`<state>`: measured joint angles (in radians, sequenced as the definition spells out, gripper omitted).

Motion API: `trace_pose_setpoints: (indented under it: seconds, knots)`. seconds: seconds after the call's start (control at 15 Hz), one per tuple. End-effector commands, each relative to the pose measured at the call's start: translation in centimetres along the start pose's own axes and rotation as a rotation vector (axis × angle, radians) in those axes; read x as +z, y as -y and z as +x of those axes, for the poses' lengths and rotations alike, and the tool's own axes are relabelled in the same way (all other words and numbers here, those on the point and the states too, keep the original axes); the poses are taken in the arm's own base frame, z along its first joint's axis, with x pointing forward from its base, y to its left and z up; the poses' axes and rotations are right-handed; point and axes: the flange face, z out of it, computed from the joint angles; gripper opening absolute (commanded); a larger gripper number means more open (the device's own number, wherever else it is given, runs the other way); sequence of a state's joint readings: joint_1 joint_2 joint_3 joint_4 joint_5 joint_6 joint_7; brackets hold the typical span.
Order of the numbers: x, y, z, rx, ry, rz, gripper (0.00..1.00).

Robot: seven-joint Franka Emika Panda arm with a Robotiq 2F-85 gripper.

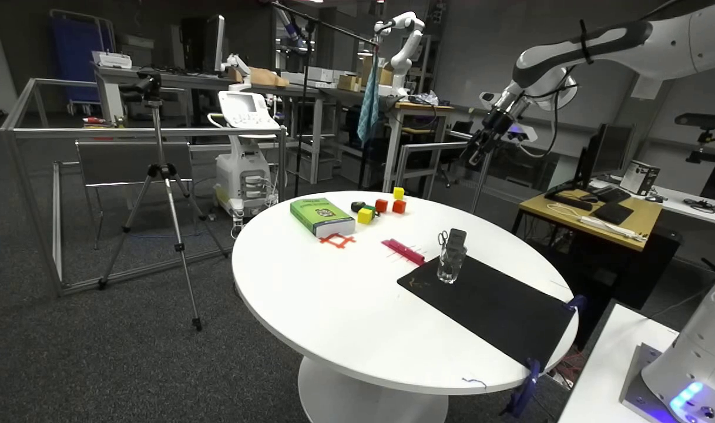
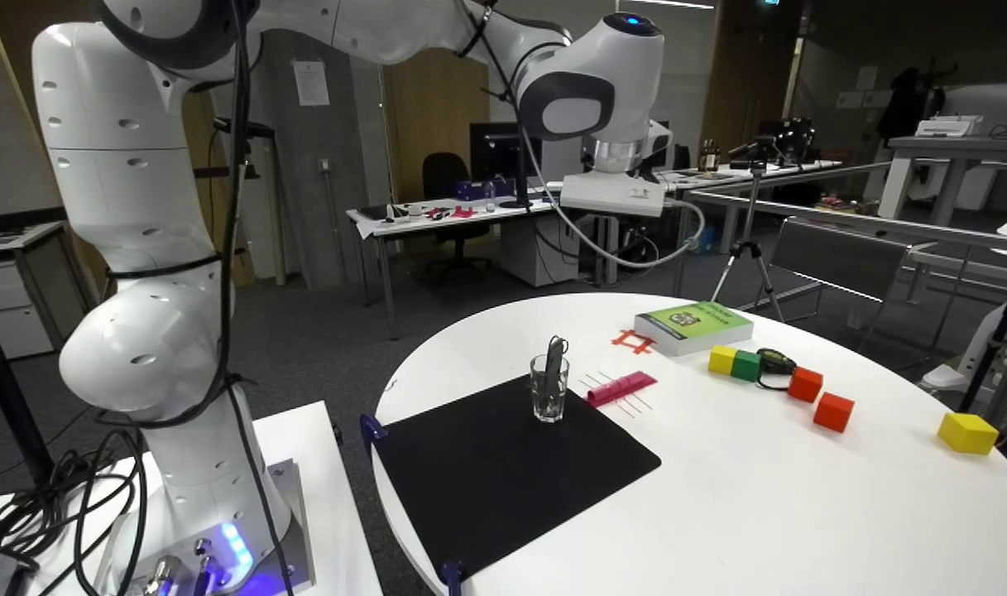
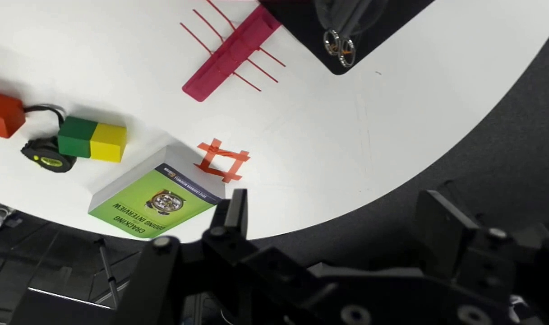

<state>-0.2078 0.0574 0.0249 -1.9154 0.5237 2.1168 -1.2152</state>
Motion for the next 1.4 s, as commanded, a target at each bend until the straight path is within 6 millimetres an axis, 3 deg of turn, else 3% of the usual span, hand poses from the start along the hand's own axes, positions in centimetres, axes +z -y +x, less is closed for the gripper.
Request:
trace_pose_setpoints:
  seconds: [0.0, 0.47, 0.73, 0.8, 1.33]
  knots:
    - [-1.3, 3.8, -1.1, 0.050, 0.026, 0.000, 1.00]
    - [1.2, 10.0, -2.7, -0.028, 0.152, -0.091, 1.00]
    - [2.2, 12.3, -2.9, -0.043, 0.178, -0.100, 1.00]
    - [2.8, 10.9, -2.4, -0.042, 0.187, -0.064, 1.00]
    - [3.3, 10.9, -2.6, -0.039, 0.192, -0.056, 1.00]
